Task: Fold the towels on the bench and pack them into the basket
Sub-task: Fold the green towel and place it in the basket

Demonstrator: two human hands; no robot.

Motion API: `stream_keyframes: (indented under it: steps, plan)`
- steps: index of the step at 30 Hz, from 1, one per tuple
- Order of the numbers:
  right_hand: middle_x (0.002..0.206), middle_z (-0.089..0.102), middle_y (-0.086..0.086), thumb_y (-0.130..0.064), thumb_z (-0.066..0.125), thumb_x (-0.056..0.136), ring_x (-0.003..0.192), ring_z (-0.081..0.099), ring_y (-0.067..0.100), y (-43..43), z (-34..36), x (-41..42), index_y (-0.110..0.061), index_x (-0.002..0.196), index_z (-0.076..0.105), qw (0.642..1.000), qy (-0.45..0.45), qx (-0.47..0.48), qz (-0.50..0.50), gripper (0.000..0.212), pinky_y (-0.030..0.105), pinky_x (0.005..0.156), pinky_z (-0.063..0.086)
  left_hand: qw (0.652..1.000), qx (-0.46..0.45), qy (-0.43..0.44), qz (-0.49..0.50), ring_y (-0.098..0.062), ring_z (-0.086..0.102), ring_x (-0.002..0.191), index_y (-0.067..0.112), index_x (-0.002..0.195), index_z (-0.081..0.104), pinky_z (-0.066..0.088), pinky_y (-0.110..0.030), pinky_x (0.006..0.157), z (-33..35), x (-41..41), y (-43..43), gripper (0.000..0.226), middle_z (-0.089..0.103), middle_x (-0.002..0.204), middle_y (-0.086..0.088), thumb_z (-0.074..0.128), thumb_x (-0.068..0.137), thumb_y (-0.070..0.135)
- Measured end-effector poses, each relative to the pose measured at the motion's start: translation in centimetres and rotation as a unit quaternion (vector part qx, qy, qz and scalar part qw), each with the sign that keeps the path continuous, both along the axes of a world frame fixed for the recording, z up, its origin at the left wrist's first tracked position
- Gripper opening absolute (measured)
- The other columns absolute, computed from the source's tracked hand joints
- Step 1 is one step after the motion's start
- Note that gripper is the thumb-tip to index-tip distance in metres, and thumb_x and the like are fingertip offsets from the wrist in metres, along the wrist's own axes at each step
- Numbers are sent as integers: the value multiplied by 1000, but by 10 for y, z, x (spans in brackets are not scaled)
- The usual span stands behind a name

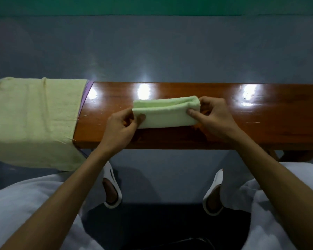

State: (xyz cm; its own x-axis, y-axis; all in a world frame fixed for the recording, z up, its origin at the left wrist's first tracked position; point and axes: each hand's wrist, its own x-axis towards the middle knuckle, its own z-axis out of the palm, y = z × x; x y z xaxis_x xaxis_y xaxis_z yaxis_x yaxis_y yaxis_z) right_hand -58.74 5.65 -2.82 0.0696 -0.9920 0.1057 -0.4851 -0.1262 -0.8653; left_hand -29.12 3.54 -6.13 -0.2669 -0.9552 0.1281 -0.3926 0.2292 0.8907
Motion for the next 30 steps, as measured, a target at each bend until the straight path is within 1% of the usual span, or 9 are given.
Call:
stream_keyframes:
  steps: [4, 6, 10, 13, 17, 23, 25, 27, 30]
  plan:
    - [108, 74, 6, -29, 67, 97, 95, 74, 16, -12, 2, 6, -7, 117, 70, 996, -51, 52, -42, 30, 39, 76, 64, 996, 73, 30, 44, -7, 70, 96, 27, 121, 65, 62, -25, 69, 7, -10, -8, 22, 70, 110, 8, 58, 103, 37]
    - [106, 73, 5, -34, 65, 98, 95, 73, 19, -19, 1, 8, -9, 115, 71, 994, -52, 76, -56, 30, 46, 77, 64, 995, 78, 21, 64, -6, 71, 88, 19, 113, 70, 58, -20, 66, 9, -12, -13, 20, 73, 104, 3, 59, 103, 33]
    - [103, 73, 1, -40, 66, 97, 95, 71, 17, -32, -4, 14, -12, 110, 73, 992, -19, 80, -97, 31, 44, 80, 63, 988, 113, 24, 98, -17, 71, 86, 15, 103, 74, 60, -33, 68, 11, -17, -20, 24, 74, 96, -3, 60, 103, 34]
    - [92, 74, 0, -49, 71, 92, 88, 72, 17, -38, -10, 18, -13, 97, 77, 986, 26, 73, -149, 37, 44, 76, 62, 988, 86, -30, 122, -27, 69, 85, 7, 97, 75, 56, -48, 72, 11, -21, -22, 36, 73, 90, -12, 59, 103, 38]
    - [77, 71, -2, -67, 70, 82, 75, 69, 14, -48, -19, 20, -15, 77, 75, 965, 110, 86, -224, 53, 50, 70, 62, 979, 51, -142, 138, -13, 54, 62, 14, 76, 64, 34, -27, 54, 9, -26, -24, 41, 58, 67, 1, 54, 104, 42]
    - [65, 68, 4, -72, 71, 79, 68, 68, 18, -55, -23, 22, -9, 63, 69, 953, 145, 95, -247, 64, 45, 67, 58, 958, 28, -225, 177, -9, 58, 75, 17, 91, 65, 38, -25, 55, 2, -33, -27, 39, 60, 81, 7, 48, 105, 49]
    - [67, 69, 5, -71, 71, 79, 69, 68, 18, -56, -22, 22, -7, 65, 70, 955, 144, 93, -242, 65, 45, 68, 58, 943, -23, -244, 226, -13, 57, 86, 18, 101, 60, 50, -31, 66, 2, -37, -23, 35, 59, 95, 4, 49, 102, 51]
    - [68, 69, 4, -70, 71, 80, 69, 68, 18, -55, -22, 23, -9, 66, 69, 956, 146, 90, -239, 63, 44, 67, 58, 913, -161, -288, 239, -19, 51, 103, 15, 113, 57, 50, -38, 87, 3, -42, -15, 37, 56, 113, -4, 50, 101, 49]
    - [68, 66, 0, -71, 70, 80, 68, 66, 17, -53, -20, 26, -13, 68, 68, 949, 176, 56, -255, 60, 39, 62, 54, 895, -294, -322, 97, -29, 42, 136, 12, 141, 55, 32, -42, 113, 5, -58, -1, 49, 50, 145, -12, 49, 103, 43]
